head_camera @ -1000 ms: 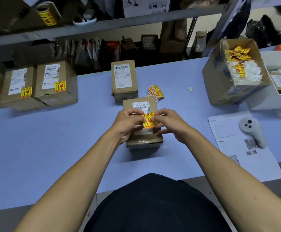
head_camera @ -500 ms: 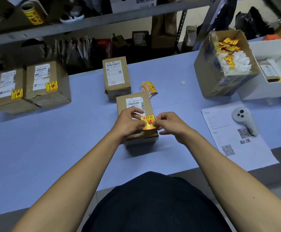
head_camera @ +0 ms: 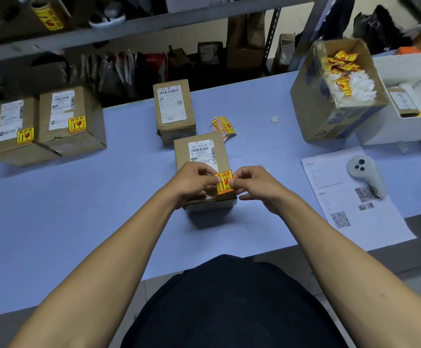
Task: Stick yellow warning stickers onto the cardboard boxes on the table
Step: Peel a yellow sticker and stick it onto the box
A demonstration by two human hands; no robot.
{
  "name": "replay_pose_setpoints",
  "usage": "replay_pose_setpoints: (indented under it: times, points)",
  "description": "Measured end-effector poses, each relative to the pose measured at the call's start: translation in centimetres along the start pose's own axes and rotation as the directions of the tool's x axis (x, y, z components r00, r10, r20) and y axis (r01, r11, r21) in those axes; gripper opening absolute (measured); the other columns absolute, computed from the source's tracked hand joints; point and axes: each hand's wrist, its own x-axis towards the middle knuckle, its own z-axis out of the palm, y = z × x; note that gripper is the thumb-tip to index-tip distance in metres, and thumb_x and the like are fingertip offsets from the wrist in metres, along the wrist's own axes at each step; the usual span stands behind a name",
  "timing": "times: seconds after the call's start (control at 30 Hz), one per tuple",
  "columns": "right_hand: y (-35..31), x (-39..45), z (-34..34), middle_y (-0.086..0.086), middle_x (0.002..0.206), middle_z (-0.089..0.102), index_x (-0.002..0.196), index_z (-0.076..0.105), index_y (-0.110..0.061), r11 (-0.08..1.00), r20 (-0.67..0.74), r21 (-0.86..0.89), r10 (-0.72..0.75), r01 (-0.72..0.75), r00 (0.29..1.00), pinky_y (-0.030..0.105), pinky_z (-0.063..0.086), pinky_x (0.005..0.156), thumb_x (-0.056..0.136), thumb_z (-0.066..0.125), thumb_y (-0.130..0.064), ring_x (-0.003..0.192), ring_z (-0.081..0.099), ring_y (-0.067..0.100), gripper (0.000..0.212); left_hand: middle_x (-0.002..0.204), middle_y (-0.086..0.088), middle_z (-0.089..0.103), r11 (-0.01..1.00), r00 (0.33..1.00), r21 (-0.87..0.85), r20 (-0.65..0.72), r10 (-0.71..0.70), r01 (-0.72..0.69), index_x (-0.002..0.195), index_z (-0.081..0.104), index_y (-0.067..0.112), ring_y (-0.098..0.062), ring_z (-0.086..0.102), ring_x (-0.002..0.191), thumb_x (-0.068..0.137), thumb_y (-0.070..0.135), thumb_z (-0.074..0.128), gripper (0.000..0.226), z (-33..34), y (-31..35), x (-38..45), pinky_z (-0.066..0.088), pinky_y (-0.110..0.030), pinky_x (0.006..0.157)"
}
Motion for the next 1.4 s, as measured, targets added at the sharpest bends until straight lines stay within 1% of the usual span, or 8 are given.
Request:
replay_pose_setpoints:
  times: [0.13,0.3,0.5,0.63,0.9,1.03,1.27,1.4]
  points:
    - [0.3,0.0,0.1,0.004,0.09,0.069,0.097,0.066,-0.009,1.0,-0.029,-0.016,0.024,-0.024,0.999,0.023,0.055,0.068,0.095,0.064,-0.017,0.079,0.064,0.011,0.009,0.095,-0.007,0.069,1.0,0.998,0.005,-0.059,-0.02,0.02,0.083,0.068,0.011,-0.025,0.068,0.09,0.089,0.01,0.071,0.007,0.5,0.1,0.1,0.058,-0.043,0.085]
    - [1.2,0.1,0.3,0.004,0.089,0.067,0.096,0.067,-0.007,0.998,-0.083,-0.047,0.045,-0.049,0.996,0.031,0.056,0.078,0.094,0.067,-0.016,0.081,0.062,0.013,0.01,0.085,-0.007,0.075,0.988,0.994,0.155,-0.099,0.041,-0.025,0.077,0.073,0.015,-0.026,0.072,0.088,0.085,0.018,0.077,0.009,0.7,-0.7,0.8,0.059,-0.047,0.083]
    - [2.1,0.5,1.3,0.009,0.089,0.066,0.098,0.063,-0.007,0.996,-0.148,-0.056,0.057,-0.065,0.987,0.032,0.053,0.072,0.09,0.072,-0.015,0.079,0.061,0.018,0.015,0.086,-0.004,0.074,0.929,0.975,0.363,-0.17,0.143,-0.073,0.079,0.073,0.017,-0.021,0.068,0.087,0.083,0.021,0.077,0.008,1.5,-0.7,0.9,0.056,-0.036,0.078]
    - [2.4,0.8,1.2,0.011,0.092,0.063,0.114,0.046,-0.017,0.995,-0.176,-0.026,0.09,-0.096,0.98,0.033,0.052,0.073,0.08,0.082,-0.016,0.077,0.06,0.019,0.05,0.087,-0.004,0.074,0.909,0.969,0.413,-0.192,0.155,-0.063,0.078,0.073,0.018,-0.02,0.067,0.087,0.082,0.02,0.077,0.007,1.6,-1.1,1.0,0.053,-0.032,0.074]
    - [2.8,1.4,1.0,0.012,0.107,0.064,0.095,0.051,-0.022,0.991,-0.179,-0.064,0.103,-0.116,0.978,0.037,0.053,0.08,0.077,0.085,-0.023,0.099,0.062,0.027,0.038,0.086,-0.001,0.072,0.879,0.966,0.47,-0.176,0.188,-0.085,0.08,0.073,0.018,-0.017,0.063,0.083,0.085,0.024,0.075,0.008,1.8,-1.3,1.2,0.046,-0.027,0.066]
    - [2.8,1.6,0.9,0.011,0.1,0.063,0.085,0.051,-0.021,0.991,-0.176,-0.087,0.081,-0.098,0.981,0.029,0.044,0.064,0.079,0.083,-0.021,0.086,0.058,0.023,0.033,0.086,-0.003,0.073,0.852,0.96,0.517,-0.191,0.207,-0.081,0.075,0.07,0.022,-0.02,0.065,0.084,0.084,0.022,0.069,0.009,2.0,-1.4,1.4,0.051,-0.029,0.067]
    - [2.7,1.7,0.7,0.005,0.085,0.06,0.082,0.052,-0.018,0.988,-0.177,-0.121,0.073,-0.096,0.981,0.027,0.041,0.059,0.079,0.083,-0.02,0.071,0.053,0.016,0.031,0.083,-0.002,0.071,0.813,0.957,0.577,-0.182,0.226,-0.082,0.075,0.068,0.021,-0.022,0.065,0.082,0.084,0.023,0.064,0.01,2.2,-1.2,1.5,0.057,-0.035,0.069]
    - [2.6,1.8,0.6,0.006,0.083,0.061,0.079,0.052,-0.018,0.985,-0.178,-0.146,0.068,-0.094,0.982,0.029,0.04,0.059,0.078,0.084,-0.02,0.066,0.05,0.015,0.032,0.084,-0.003,0.07,0.781,0.954,0.619,-0.177,0.242,-0.084,0.079,0.068,0.019,-0.025,0.062,0.082,0.085,0.023,0.06,0.011,2.4,-0.9,1.4,0.051,-0.031,0.065]
